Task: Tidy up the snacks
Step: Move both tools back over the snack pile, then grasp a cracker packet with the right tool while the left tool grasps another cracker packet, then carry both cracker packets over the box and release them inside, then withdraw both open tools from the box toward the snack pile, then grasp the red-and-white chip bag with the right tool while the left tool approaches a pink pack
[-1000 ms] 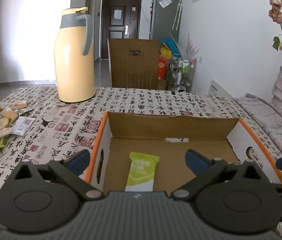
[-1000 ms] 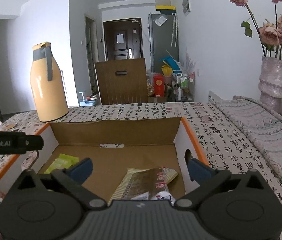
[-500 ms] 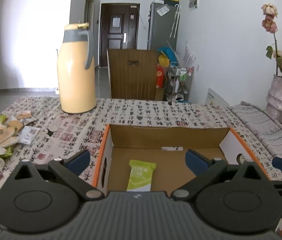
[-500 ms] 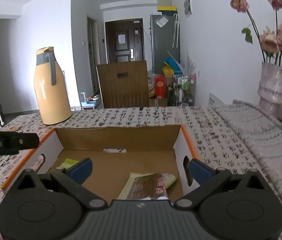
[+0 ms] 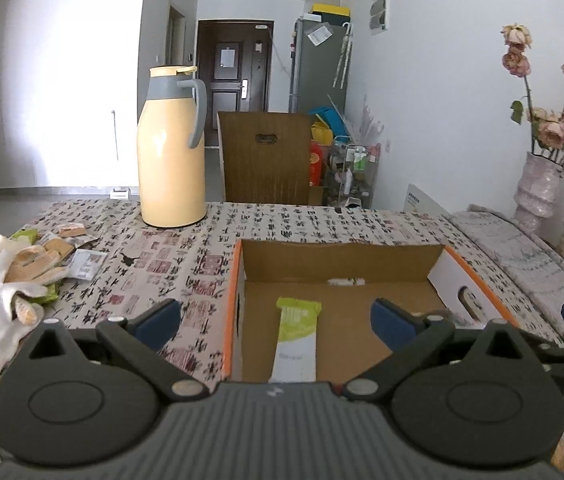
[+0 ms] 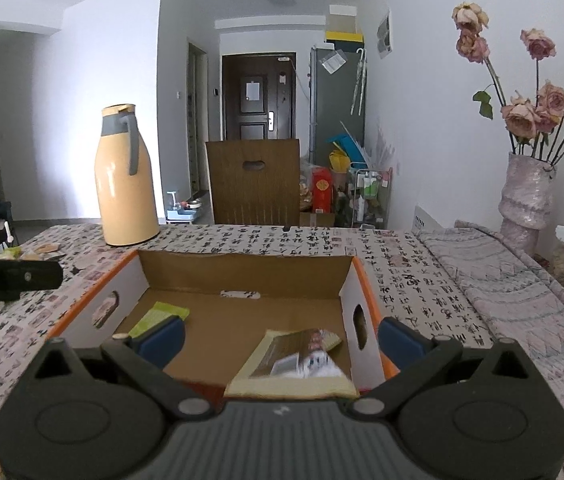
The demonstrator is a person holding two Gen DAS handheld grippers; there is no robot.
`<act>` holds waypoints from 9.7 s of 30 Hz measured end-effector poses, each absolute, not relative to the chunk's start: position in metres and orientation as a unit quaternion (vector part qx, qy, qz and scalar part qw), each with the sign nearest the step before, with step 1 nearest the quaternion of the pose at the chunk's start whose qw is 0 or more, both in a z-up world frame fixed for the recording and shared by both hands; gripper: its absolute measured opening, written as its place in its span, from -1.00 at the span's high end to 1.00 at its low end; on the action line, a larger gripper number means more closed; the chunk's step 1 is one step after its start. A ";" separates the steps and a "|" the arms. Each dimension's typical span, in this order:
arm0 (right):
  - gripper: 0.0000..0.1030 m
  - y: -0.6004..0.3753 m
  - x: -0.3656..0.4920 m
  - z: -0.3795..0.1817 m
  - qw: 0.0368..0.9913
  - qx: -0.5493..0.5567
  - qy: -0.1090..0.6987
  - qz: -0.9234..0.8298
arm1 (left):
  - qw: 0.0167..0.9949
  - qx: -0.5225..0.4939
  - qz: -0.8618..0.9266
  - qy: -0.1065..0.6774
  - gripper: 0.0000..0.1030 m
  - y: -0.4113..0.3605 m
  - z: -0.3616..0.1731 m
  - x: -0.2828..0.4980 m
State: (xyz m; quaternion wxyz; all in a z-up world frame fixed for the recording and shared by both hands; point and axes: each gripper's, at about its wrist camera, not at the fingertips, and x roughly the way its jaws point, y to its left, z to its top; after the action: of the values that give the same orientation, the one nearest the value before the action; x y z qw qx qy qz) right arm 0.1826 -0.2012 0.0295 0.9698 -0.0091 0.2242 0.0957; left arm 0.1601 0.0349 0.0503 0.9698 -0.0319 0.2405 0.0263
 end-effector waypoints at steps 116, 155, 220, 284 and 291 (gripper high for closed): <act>0.23 -0.270 0.057 -0.063 0.963 0.085 0.250 0.044 | 0.925 -0.025 0.021 0.378 0.60 0.086 -0.054 0.068; 0.23 -0.251 0.079 -0.026 0.976 0.052 0.197 0.076 | 0.965 -0.020 -0.020 0.262 0.74 0.045 0.015 0.089; -1.00 -0.208 0.253 -0.015 0.973 0.039 0.200 0.106 | 0.972 -0.016 0.012 0.234 -1.00 0.011 0.012 0.225; -0.99 -0.139 0.062 -0.057 0.943 -0.028 0.280 0.175 | 0.951 -0.028 0.009 0.308 -1.00 0.089 -0.036 0.037; -0.41 -0.131 0.061 -0.063 0.941 -0.049 0.280 0.185 | 0.949 -0.033 0.003 0.315 -1.00 0.092 -0.041 0.038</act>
State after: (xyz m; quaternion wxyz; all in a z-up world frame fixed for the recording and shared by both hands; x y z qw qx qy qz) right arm 0.0609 -0.1310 -0.0629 0.9408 -0.0490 0.2796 0.1852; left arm 0.0380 0.0923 -0.0405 0.9486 -0.0328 0.3147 0.0029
